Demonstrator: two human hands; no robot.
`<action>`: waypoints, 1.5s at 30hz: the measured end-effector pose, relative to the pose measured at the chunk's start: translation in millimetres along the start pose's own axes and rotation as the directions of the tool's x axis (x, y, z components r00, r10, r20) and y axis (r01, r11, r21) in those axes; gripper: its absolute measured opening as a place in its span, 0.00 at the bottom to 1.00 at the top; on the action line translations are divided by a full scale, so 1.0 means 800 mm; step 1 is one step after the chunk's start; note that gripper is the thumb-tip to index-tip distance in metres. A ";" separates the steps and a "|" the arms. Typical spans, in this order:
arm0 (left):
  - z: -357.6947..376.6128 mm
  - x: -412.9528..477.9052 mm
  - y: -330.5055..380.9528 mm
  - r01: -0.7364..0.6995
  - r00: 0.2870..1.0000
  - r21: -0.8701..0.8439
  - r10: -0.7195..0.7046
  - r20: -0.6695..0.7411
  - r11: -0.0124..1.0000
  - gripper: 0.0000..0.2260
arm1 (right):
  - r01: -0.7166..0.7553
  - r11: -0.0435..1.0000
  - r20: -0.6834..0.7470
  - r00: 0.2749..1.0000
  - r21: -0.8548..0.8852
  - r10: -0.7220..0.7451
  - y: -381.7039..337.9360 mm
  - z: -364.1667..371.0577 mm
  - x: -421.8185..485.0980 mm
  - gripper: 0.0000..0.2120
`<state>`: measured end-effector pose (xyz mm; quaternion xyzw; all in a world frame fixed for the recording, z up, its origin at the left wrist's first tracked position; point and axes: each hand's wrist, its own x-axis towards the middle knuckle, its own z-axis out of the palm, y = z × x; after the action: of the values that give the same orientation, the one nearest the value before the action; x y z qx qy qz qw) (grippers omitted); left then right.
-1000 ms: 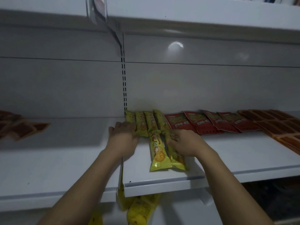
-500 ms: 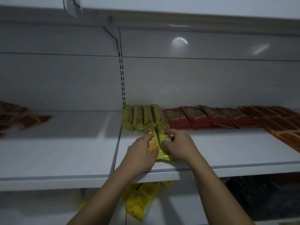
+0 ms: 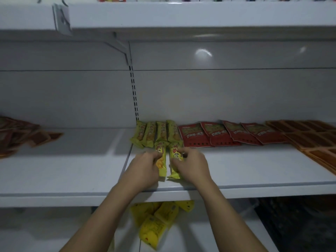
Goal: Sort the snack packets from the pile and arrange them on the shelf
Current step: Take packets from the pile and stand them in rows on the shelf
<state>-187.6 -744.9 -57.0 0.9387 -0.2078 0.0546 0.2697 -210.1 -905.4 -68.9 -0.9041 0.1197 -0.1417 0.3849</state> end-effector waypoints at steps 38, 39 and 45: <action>0.030 -0.010 -0.013 0.058 0.996 -0.153 -0.068 -0.061 0.987 0.28 | 0.123 0.991 0.041 0.991 0.049 -0.125 0.018 -0.015 0.001 0.20; 0.028 -0.011 -0.012 0.055 0.996 -0.132 -0.064 -0.064 0.990 0.29 | 0.152 0.988 0.047 0.987 0.021 -0.152 0.014 -0.016 0.002 0.21; -0.003 -0.020 -0.013 0.067 0.992 -0.059 -0.073 -0.102 0.996 0.26 | 0.324 0.936 0.114 0.944 -0.138 -0.310 -0.026 -0.021 0.004 0.27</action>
<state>-197.5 -729.7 -63.7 0.9334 -0.1619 0.0880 0.3079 -211.0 -903.6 -42.0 -0.9442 -0.0345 -0.1511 0.2907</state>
